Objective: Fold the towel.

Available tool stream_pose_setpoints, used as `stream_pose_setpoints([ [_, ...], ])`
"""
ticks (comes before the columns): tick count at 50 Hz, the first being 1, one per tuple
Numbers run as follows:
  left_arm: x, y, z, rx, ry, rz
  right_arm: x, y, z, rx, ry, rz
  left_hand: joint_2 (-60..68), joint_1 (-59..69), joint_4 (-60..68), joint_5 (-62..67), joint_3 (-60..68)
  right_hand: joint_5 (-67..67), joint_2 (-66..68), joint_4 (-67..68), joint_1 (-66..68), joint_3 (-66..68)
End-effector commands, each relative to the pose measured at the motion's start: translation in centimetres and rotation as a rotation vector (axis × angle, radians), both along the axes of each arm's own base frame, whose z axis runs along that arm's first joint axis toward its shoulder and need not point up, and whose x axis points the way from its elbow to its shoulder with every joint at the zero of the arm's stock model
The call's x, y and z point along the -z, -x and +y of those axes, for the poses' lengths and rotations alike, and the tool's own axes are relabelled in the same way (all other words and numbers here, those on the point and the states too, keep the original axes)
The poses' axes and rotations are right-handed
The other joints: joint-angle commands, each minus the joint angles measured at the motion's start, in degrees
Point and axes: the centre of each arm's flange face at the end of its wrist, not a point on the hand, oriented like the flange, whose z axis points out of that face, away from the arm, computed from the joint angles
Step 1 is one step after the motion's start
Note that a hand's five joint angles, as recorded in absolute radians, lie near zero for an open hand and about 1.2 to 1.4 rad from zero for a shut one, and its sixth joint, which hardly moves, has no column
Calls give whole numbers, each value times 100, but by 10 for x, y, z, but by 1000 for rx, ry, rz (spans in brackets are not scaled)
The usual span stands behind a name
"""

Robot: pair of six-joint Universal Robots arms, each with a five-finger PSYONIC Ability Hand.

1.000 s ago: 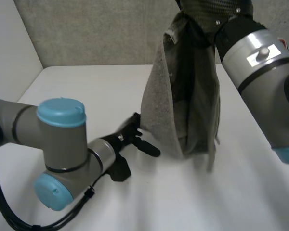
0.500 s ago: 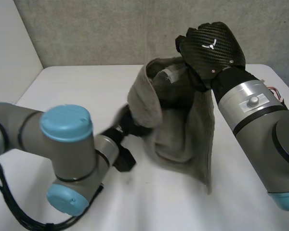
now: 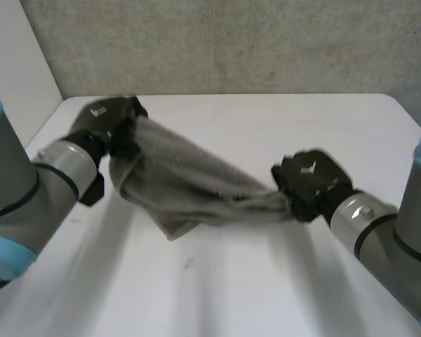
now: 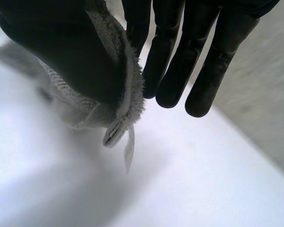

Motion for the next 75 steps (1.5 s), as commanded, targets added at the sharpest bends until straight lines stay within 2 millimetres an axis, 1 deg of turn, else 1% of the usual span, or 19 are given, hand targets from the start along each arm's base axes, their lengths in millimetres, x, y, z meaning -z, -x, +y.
stream_pose_setpoints([
  [1, 54, 6, 12, 55, -153, -168, 19, -1, 7, -46, -140, 43, 1048, 1457, 1020, 1169, 1039, -1571, -1686, -1813, -462, -1705],
  [2, 61, 7, 11, 57, -172, -177, 21, -2, 5, -44, -142, 43, 1048, 1457, 1020, 1169, 1039, -2071, -2186, -2313, -962, -2205],
  [10, 83, 9, 6, 59, -216, -197, 22, -2, -3, 41, -163, -47, 1048, 1457, 1020, 1169, 1039, -2278, -2393, -2519, -1169, -2412],
  [24, 80, 7, 6, 49, -201, -187, 21, -2, 3, 115, -323, -245, 1048, 1457, 1020, 1169, 1039, -2883, -2998, -3125, -1774, -3017],
  [31, 72, 7, 5, 46, -178, -176, 37, -6, 23, 87, -391, -236, 1048, 1457, 1020, 1169, 1039, -3809, -3924, -4050, -2700, -3943],
  [37, 69, 8, 3, 43, -166, -169, 65, -28, 37, 10, -395, -206, 1048, 1457, 1020, 1169, 1039, -3743, -3858, -3984, -2634, -3877],
  [41, 69, 8, 3, 43, -164, -168, 70, -36, 22, 18, -317, -248, 1048, 1457, 1020, 1169, 1039, -2133, -2248, -2374, -1024, -2267],
  [47, 70, 7, 4, 39, -176, -161, 77, -44, 11, 18, -265, -267, 1048, 1457, 1020, 1169, 1039, -730, -846, -972, 378, -864],
  [48, 70, 7, 4, 39, -176, -161, 77, -44, 9, 19, -260, -266, 1048, 1457, 1020, 1169, 1039, 1035, 920, 793, 2144, 901],
  [49, 71, 7, 5, 40, -179, -157, 76, -44, 7, 21, -247, -275, 1048, 1457, 1020, 1169, 1039, 1513, 1398, 1271, 2622, 1379],
  [55, 74, 6, 8, 38, -195, -158, 60, -46, 0, 28, -176, -318, 1048, 1457, 1020, 1169, 1039, 1518, 1403, 1276, 2627, 1384],
  [57, 77, 6, 10, 43, -204, -162, 38, -46, -1, 19, -115, -357, 310, 720, 282, 431, 301, 1518, 1403, 1276, 2627, 1384],
  [58, 80, 5, 13, 46, -213, -169, 38, -46, -1, 19, -115, -357, -656, -246, -684, -535, -665, 1518, 1403, 1276, 2627, 1384],
  [59, 80, 5, 13, 46, -213, -169, 31, -46, -1, 14, -93, -370, -665, -256, -694, -545, -674, 1518, 1403, 1276, 2627, 1384],
  [61, 86, 3, 17, 48, -235, -179, 24, -45, -2, 13, -74, -382, -3008, -2599, -3037, -2888, -3017, 1518, 1403, 1276, 2627, 1384],
  [63, 88, 2, 19, 49, -243, -184, 19, -37, -15, 44, -41, -378, -3520, -3111, -3548, -3399, -3529, 1518, 1403, 1276, 2627, 1384],
  [69, 89, -4, 26, 43, -256, -189, 14, -15, -43, 124, 25, -337, -3794, -3384, -3822, -3673, -3803, 1518, 1403, 1276, 2627, 1384],
  [71, 89, -6, 27, 40, -258, -189, 13, 4, -63, 193, 62, -305, -3827, -3418, -3856, -3707, -3837, 1518, 1403, 1276, 2627, 1384],
  [75, 90, -9, 30, 36, -265, -191, 13, 16, -76, 240, 83, -288, -3912, -3503, -3940, -3791, -3921, 1518, 1403, 1276, 2627, 1384],
])
